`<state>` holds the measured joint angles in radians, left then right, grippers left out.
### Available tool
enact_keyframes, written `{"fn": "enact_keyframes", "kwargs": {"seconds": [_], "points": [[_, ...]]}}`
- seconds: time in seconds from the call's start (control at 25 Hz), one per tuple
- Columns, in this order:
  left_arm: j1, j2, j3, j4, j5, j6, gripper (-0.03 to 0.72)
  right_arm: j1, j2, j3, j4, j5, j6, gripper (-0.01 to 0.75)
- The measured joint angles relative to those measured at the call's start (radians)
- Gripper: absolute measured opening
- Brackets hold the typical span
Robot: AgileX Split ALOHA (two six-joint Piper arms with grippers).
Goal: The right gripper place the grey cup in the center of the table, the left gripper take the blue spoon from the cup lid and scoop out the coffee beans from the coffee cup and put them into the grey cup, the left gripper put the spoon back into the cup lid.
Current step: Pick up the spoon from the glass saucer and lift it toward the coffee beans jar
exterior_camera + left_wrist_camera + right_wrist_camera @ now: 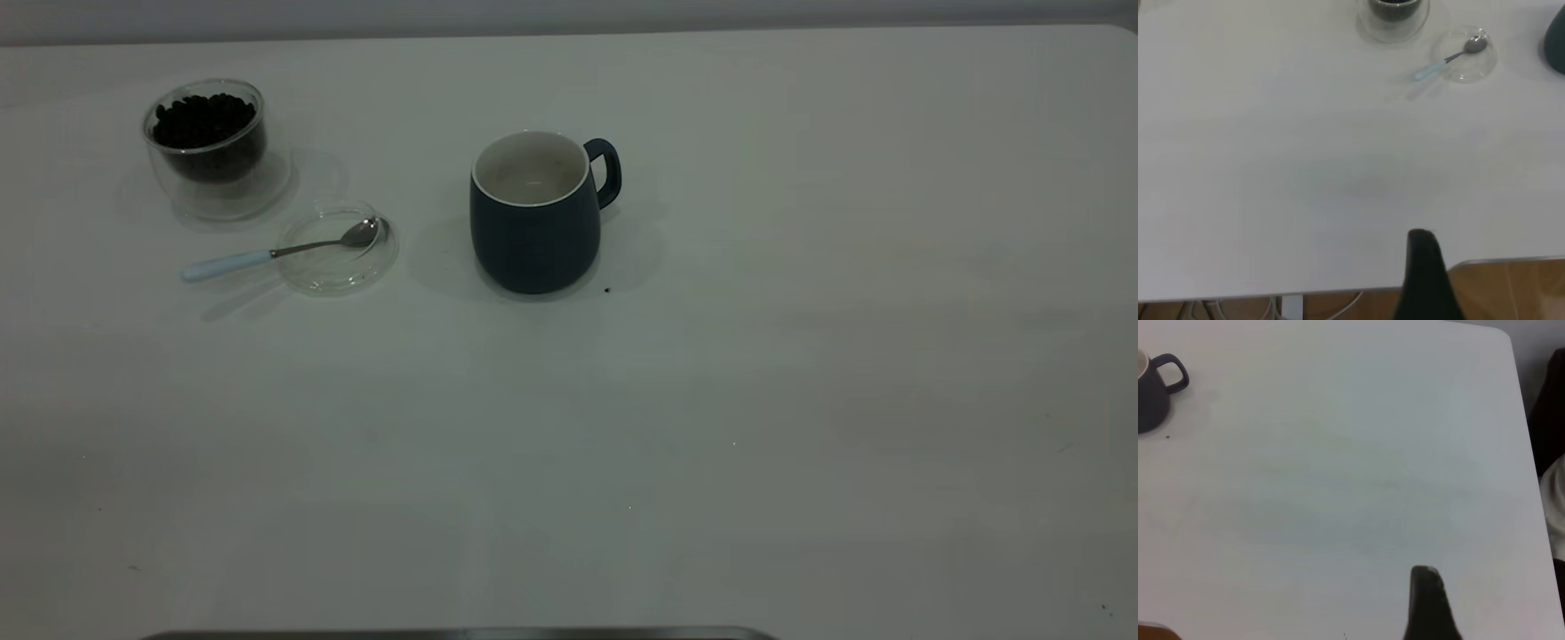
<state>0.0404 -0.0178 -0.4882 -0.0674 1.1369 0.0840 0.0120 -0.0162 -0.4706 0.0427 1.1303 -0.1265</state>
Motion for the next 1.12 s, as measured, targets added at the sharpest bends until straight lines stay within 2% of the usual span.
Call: {"fn": "enact_keyframes", "kwargs": {"seconds": [0.16, 0.28, 0.4, 0.64, 0.88, 1.0, 1.12], "points": [[0.0, 0.017, -0.004, -0.011, -0.011, -0.038, 0.592, 0.0, 0.0, 0.0, 0.0, 0.0, 0.0, 0.459], [0.0, 0.092, -0.033, -0.023, -0.076, -0.084, 0.592, 0.0, 0.0, 0.0, 0.0, 0.0, 0.0, 0.459], [0.0, 0.237, -0.063, -0.071, -0.185, -0.119, 0.592, 0.0, 0.0, 0.0, 0.0, 0.0, 0.0, 0.459], [0.0, 0.619, -0.08, -0.266, -0.507, -0.073, 0.599, 0.0, 0.0, 0.0, 0.0, 0.0, 0.0, 0.459], [0.0, 1.037, -0.08, -0.655, -0.739, 0.226, 0.706, 0.0, 0.0, 0.0, 0.0, 0.0, 0.0, 0.459], [0.0, 1.221, -0.08, -0.944, -0.815, 0.473, 0.713, 0.0, 0.0, 0.0, 0.0, 0.0, 0.0, 0.459], [0.0, 1.386, -0.081, -1.25, -0.845, 0.796, 0.713, 0.0, 0.0, 0.0, 0.0, 0.0, 0.0, 0.459]]}}
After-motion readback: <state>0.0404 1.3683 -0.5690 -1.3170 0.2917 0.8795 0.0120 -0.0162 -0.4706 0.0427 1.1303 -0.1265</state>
